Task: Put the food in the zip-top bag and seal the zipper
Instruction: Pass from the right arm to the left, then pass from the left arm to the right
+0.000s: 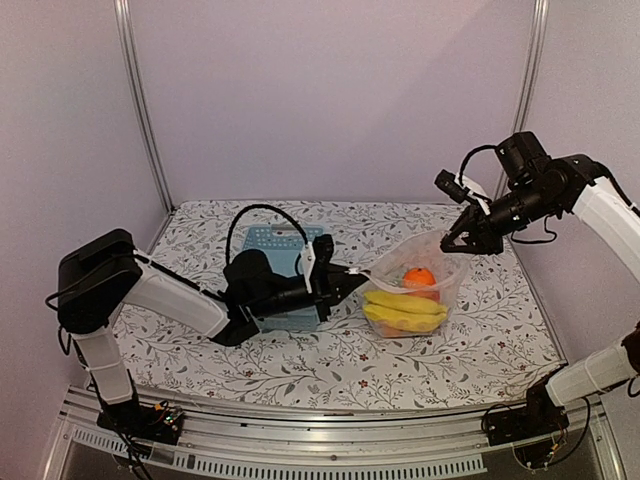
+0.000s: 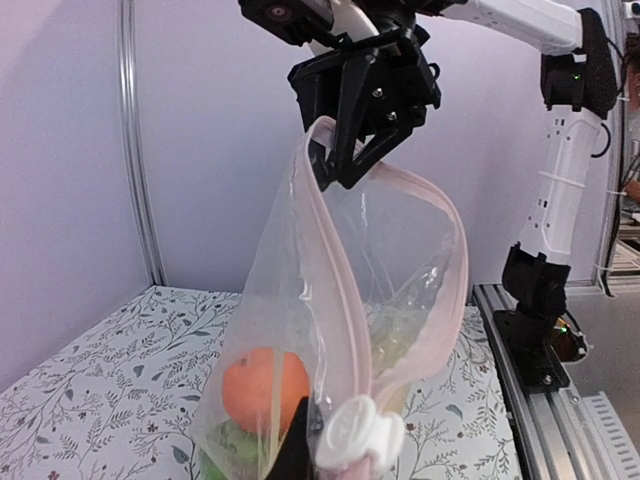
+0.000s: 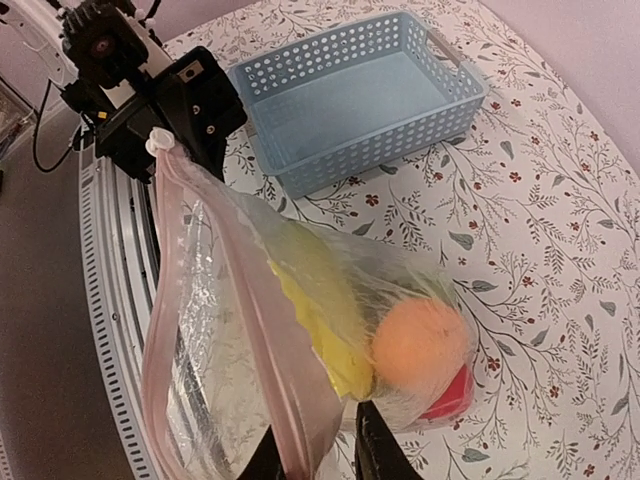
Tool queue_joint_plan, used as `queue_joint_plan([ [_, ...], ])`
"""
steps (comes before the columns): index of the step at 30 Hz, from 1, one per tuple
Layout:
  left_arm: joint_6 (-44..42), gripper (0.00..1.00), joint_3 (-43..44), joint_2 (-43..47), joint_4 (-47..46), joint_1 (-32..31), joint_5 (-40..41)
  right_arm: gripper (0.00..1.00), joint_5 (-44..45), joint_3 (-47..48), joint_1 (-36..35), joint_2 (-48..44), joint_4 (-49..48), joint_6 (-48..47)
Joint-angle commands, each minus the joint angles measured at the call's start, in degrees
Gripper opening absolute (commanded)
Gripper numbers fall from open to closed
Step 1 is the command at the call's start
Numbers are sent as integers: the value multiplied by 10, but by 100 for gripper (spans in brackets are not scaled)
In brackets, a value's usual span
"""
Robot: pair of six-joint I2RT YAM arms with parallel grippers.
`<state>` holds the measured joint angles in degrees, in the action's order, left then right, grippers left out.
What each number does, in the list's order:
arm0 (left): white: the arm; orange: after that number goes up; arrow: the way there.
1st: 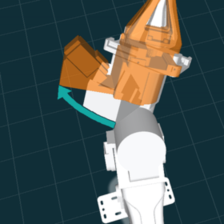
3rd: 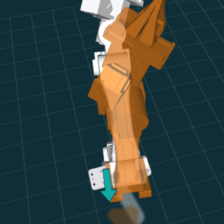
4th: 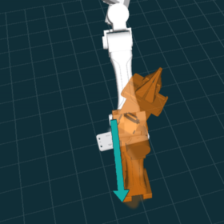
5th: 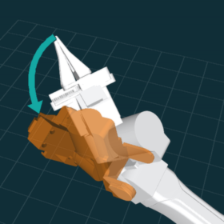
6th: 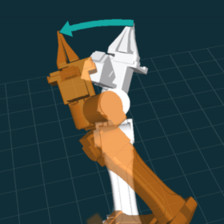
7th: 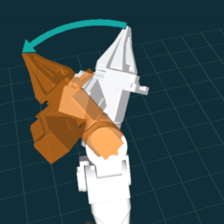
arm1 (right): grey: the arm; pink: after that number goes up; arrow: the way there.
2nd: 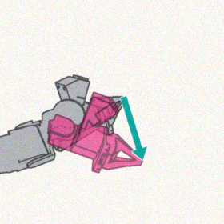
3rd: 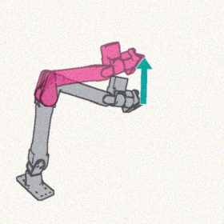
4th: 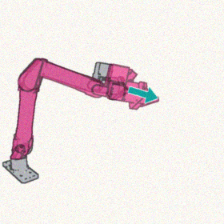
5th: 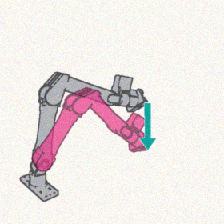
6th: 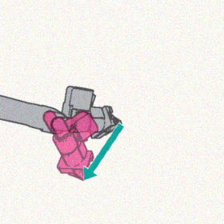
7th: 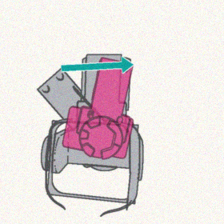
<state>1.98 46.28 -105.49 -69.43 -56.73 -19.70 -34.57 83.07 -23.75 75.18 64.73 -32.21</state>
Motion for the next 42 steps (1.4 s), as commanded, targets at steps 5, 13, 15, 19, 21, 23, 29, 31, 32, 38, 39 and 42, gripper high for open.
queue_joint_plan([
  [5, 60, 0, 68, 84, 240, 6, 35, 31, 70, 118, -2, 46, 43, -34],
  [13, 130, 0, 164, 127, 432, 0, 68, 31, 22, 259, -3, 77, 101, -83],
  [15, 136, 0, 177, 122, 447, 0, 73, 31, -29, 230, -9, 60, 98, -103],
  [19, 122, 0, 231, 94, 521, 0, 78, 34, -39, 141, -36, 26, 69, -128],
  [21, 119, 0, 243, 88, 534, 0, 69, 37, -33, 105, -44, 11, 42, -133],
  [23, 117, 0, 248, 85, 538, -1, 60, 39, -28, 89, -49, 6, 20, -134],
  [29, 100, 0, 261, 88, 566, -2, 61, 40, -9, 88, -68, 21, -16, -131],
  [31, 90, 0, 264, 91, 575, -2, 61, 41, -5, 88, -78, 32, -20, -131],
  [32, 86, 0, 266, 92, 580, -2, 61, 41, -2, 88, -83, 37, -21, -129],
  [38, 75, 0, 268, 105, 590, -1, 53, 41, 11, 94, -128, 69, -29, -113],
  [39, 73, 0, 269, 107, 592, -1, 51, 40, 13, 95, -134, 72, -33, -111],
  [42, 72, 0, 268, 113, 595, -1, 41, 41, 30, 96, -148, 80, -50, -100],
])
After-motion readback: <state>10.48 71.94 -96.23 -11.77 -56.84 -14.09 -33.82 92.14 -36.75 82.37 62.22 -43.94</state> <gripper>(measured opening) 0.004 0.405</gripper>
